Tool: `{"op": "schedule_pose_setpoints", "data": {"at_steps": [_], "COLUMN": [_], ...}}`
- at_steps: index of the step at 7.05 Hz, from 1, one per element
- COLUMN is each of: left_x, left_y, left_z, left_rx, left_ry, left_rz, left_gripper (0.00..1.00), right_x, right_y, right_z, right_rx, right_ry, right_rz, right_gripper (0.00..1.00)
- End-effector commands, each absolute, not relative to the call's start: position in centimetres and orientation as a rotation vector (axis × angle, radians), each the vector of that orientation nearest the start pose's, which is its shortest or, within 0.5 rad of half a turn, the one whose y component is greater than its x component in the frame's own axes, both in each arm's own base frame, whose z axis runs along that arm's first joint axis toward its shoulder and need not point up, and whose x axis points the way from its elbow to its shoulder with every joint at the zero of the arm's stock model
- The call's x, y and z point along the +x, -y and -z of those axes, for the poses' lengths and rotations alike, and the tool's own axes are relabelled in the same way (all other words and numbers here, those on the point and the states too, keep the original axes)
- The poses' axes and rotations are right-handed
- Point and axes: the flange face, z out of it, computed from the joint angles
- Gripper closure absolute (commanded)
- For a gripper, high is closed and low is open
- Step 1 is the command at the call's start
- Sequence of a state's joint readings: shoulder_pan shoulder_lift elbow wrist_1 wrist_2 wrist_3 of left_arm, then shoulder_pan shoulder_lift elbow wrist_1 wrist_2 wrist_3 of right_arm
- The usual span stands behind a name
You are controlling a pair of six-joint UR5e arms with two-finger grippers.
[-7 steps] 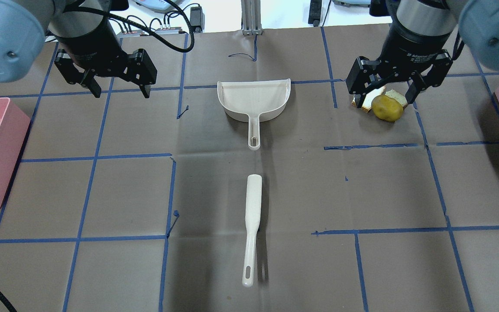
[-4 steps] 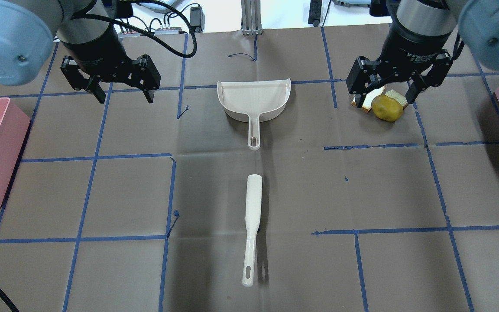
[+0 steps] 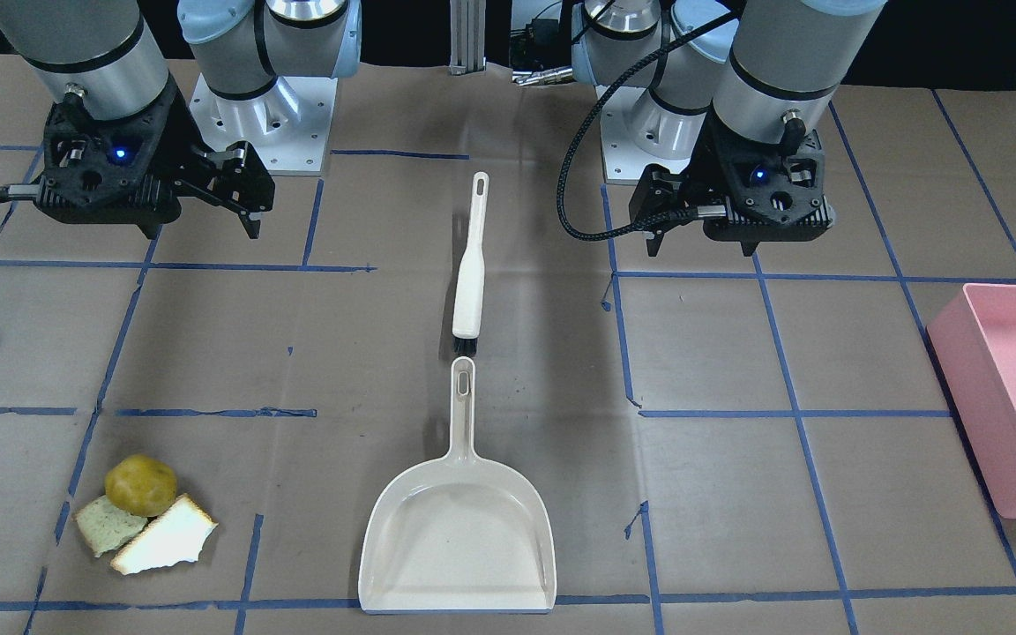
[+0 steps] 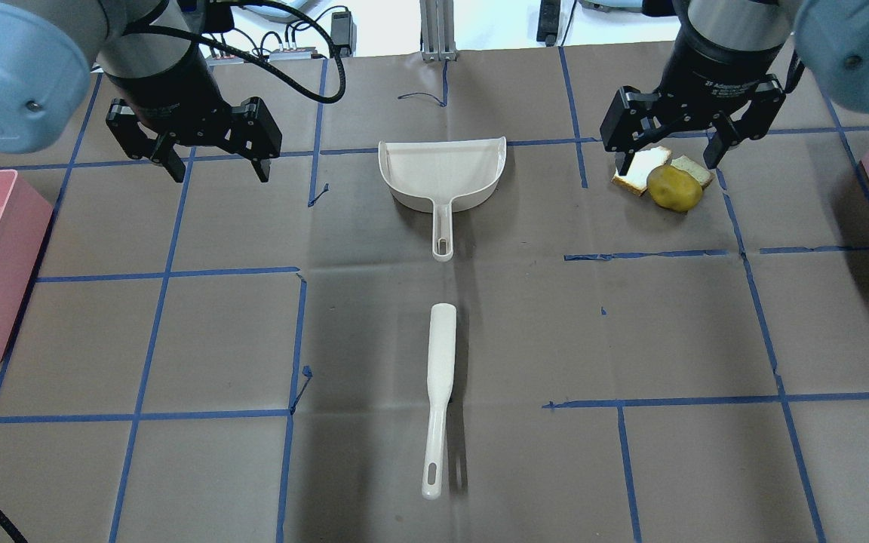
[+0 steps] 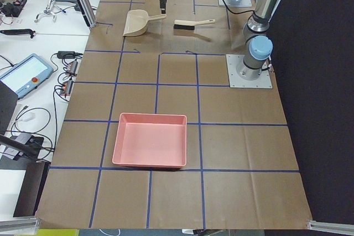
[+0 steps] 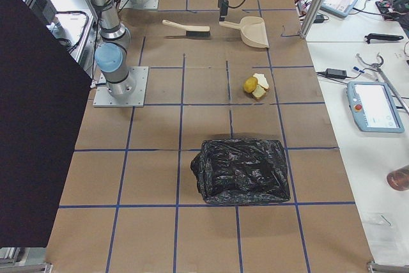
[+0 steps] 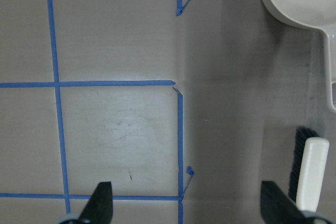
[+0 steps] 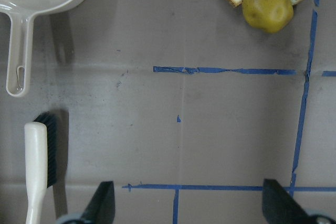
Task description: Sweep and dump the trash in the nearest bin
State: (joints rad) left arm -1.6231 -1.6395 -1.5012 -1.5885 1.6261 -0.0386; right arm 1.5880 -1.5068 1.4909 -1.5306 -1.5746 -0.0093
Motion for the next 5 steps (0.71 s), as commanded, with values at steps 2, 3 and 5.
{"op": "schedule_pose_setpoints", "data": {"at_steps": [2,3,5], "left_x": [-20.1,-22.0,-24.7], "left_y": [50.4,49.0,44.8], "left_z": [-46.7,-45.7,-42.3], "left_rx": [-0.047,-0.103,-0.088], "left_ry": [-3.08,-3.072,-3.06], "left_rz": [-0.057,-0.086,-0.12], "left_gripper": [0.0,0.0,0.06], "right_x": [21.8,25.4,27.9], "right_y": [56.0,57.2,58.7], "right_z": [-47.2,-45.5,-41.6], "right_rx": [-0.044,-0.065,-0.133], "right_ry": [-3.151,-3.146,-3.145], "right_rz": [-0.025,0.006,-0.035], "right_gripper": [0.0,0.0,0.0]}}
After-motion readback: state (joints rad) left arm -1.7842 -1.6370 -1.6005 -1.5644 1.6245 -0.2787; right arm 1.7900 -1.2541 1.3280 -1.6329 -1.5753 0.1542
